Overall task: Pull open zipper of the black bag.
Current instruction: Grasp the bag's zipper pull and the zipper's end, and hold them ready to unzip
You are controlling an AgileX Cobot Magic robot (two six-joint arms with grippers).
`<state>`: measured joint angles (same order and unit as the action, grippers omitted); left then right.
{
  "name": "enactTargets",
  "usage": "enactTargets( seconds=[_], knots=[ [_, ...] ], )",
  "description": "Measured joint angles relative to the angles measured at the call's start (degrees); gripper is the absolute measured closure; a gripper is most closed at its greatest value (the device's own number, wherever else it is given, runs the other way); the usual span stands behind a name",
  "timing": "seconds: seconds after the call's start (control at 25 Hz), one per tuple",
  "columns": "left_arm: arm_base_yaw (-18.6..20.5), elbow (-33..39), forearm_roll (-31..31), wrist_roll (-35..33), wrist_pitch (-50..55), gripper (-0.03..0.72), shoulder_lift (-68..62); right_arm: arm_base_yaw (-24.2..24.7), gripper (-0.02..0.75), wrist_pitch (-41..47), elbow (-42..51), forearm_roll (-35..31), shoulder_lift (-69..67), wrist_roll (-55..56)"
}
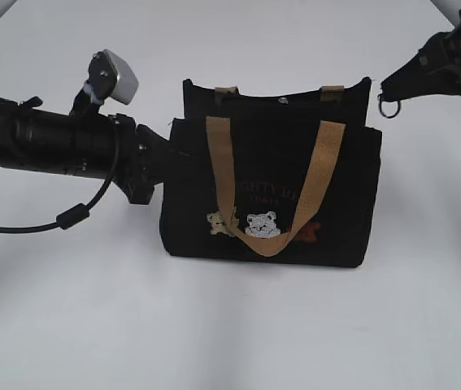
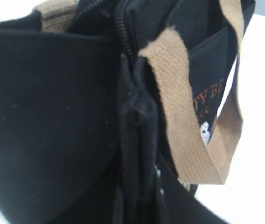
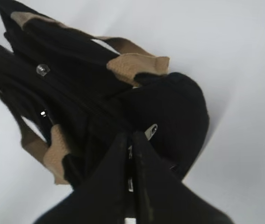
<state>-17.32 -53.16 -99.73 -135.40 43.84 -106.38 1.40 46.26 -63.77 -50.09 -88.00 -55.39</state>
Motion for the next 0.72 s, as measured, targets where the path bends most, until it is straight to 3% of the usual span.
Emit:
enactTargets(
  seconds=[0.08,0.2,0.24,0.32,0.52,0.72],
  knots=[
    [0.0,0.0,0.0,0.83,-1.47,0.551,0.14,-1.74,0.591,1.84,0.0,-0.46,0.0,0.3],
    [0.0,0.0,0.13,6.21,-4.46,0.319,1.29,-3.77,0.374,4.61,0.0,-1.24,0.53,0.56],
    [0.0,0.0,0.2,8.93,-5.21,0.253,1.91,-4.08,0.339,5.55,0.0,-1.3,1.02,0.85],
    [0.05,0.0,2.15,15.16,-6.45,0.19,3.33,-4.27,0.313,7.35,0.0,-1.3,2.15,2.05],
    [0.0,1.91,7.85,31.33,-14.76,0.204,8.66,-4.27,0.302,9.55,0.0,1.82,6.47,8.92],
    [0.07,6.92,10.17,44.52,-26.5,0.288,16.79,-4.34,0.321,12.47,0.0,12.77,10.53,22.81]
  ],
)
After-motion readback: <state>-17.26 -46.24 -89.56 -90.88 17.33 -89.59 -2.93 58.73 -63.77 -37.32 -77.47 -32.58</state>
